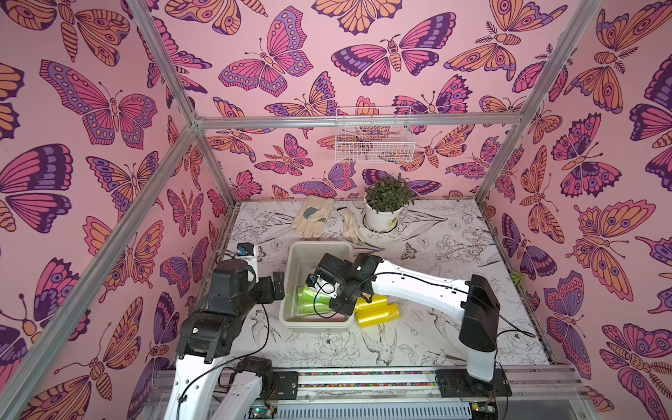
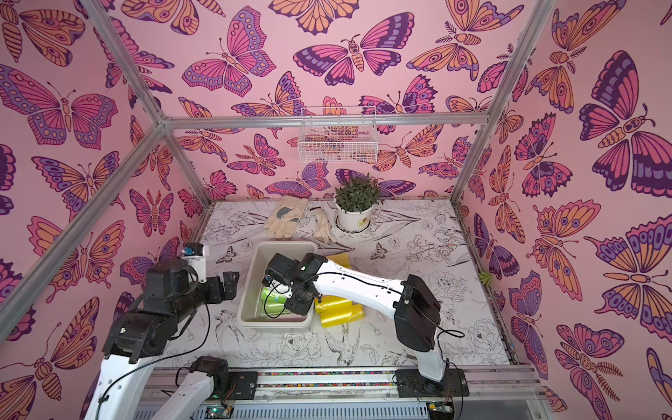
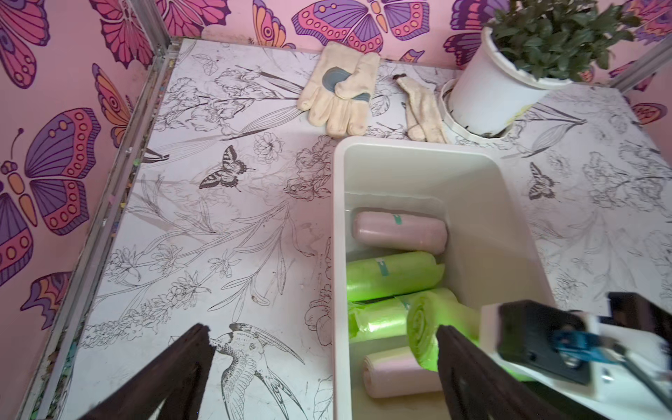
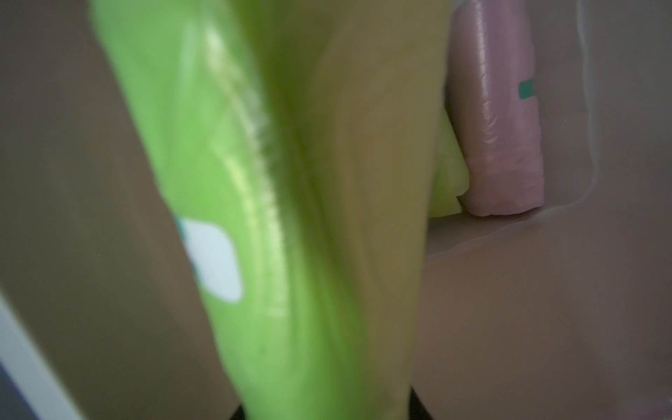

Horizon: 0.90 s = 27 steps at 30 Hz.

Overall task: Put the roll of trash bags into the storage box
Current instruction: Place the roll of trash bags in the storage box.

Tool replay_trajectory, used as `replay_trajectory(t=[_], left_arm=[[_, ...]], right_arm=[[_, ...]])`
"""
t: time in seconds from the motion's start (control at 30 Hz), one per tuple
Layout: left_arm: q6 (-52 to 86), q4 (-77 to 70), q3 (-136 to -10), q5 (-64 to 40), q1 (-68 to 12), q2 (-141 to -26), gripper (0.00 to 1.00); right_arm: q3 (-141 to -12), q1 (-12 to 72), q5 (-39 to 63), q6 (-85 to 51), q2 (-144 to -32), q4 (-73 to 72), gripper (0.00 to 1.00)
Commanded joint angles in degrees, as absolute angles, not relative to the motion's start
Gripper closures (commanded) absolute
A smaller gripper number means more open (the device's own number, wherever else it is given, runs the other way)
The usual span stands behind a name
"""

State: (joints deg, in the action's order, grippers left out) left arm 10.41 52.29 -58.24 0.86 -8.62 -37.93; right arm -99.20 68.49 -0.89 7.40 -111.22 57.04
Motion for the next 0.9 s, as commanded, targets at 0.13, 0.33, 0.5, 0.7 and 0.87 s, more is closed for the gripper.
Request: replay_trajectory(t=[0.13,0.33,0.5,0.7,0.87], left_arm=[[8.75,51.32,-58.01,-3.08,-8.29,-35.18,0.00],[11.07,57.58,-63.49,-7.95,-8.69,-35.34,0.00],[11.49,57.42,-61.49,-15.21,-9.26,-37.71,0.00],[12.70,55.97,-60.20,-12.33,-9.41,-43.20,0.00],[13.01,55.77,-60.03,-11.54,-9.47,-42.36,0.00]], right_arm=[[-102.20,68.91,-1.83,8.53,-115.74,59.83,1.00],[-106.13,69.21,-3.77,8.18,-120.82,63.64,1.00],[-107.14,69.45,-2.47,8.96,-122.96,63.99,1.00],[-108.87,69.88,-3.60,8.88,-126.87,64.15,1.00],[-107.36,69.89,-3.23,8.75,-128.14,62.99,0.93]])
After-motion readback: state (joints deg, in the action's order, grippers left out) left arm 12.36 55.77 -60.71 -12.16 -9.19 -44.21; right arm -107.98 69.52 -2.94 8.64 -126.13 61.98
